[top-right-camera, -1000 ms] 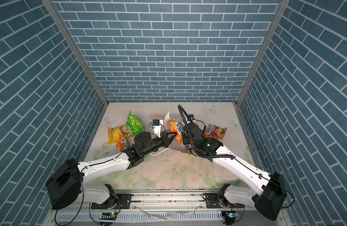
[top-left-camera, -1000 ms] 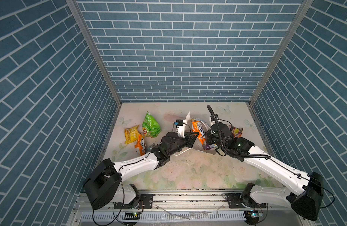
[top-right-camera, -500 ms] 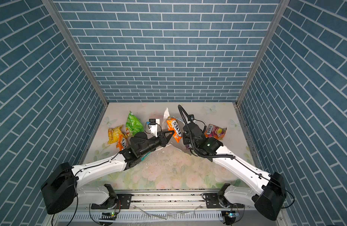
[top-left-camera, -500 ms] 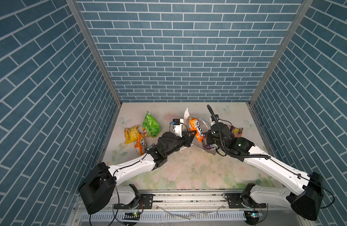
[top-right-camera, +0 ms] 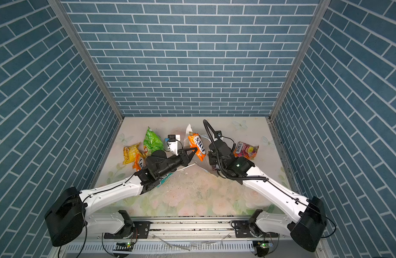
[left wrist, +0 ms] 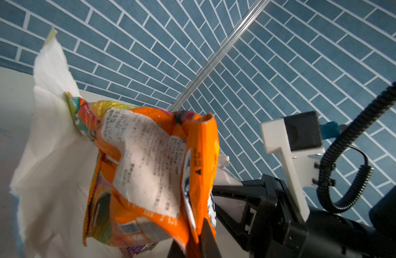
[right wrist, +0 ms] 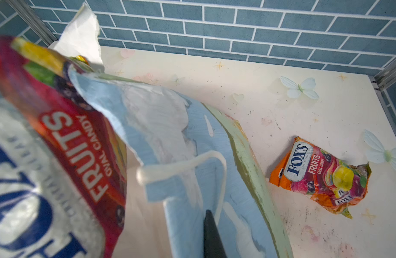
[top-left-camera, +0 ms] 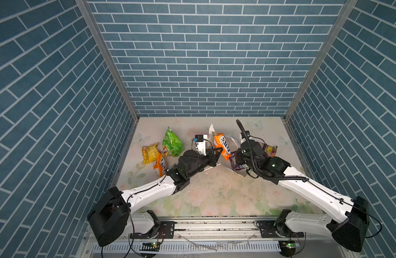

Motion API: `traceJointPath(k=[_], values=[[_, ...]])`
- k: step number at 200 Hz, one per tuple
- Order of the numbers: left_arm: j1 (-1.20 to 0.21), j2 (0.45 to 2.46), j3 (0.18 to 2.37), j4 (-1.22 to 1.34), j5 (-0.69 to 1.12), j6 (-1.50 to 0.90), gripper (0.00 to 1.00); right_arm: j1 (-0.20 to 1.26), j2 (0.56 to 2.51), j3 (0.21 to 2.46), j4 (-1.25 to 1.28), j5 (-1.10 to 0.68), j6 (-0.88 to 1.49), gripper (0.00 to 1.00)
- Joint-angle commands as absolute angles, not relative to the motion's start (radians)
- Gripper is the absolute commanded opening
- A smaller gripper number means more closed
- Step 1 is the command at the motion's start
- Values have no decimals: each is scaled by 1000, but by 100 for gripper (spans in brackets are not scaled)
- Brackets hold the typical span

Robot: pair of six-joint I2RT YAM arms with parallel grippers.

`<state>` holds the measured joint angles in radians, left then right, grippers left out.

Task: Take the snacks out of the paper bag
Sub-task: Place the snack at the middle-left of the table.

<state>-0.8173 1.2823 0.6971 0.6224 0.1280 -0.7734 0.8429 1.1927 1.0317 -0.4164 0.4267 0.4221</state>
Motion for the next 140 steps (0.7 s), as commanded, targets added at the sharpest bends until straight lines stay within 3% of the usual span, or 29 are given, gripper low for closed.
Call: traceJointPath(k=[1,140], values=[[-804,1245,675,655,126,-756,0,841,1203,1055,-443,448,439,0],[-781,1175,721,558,162,-737,0,841,1218,1054,-460,472,439,0]])
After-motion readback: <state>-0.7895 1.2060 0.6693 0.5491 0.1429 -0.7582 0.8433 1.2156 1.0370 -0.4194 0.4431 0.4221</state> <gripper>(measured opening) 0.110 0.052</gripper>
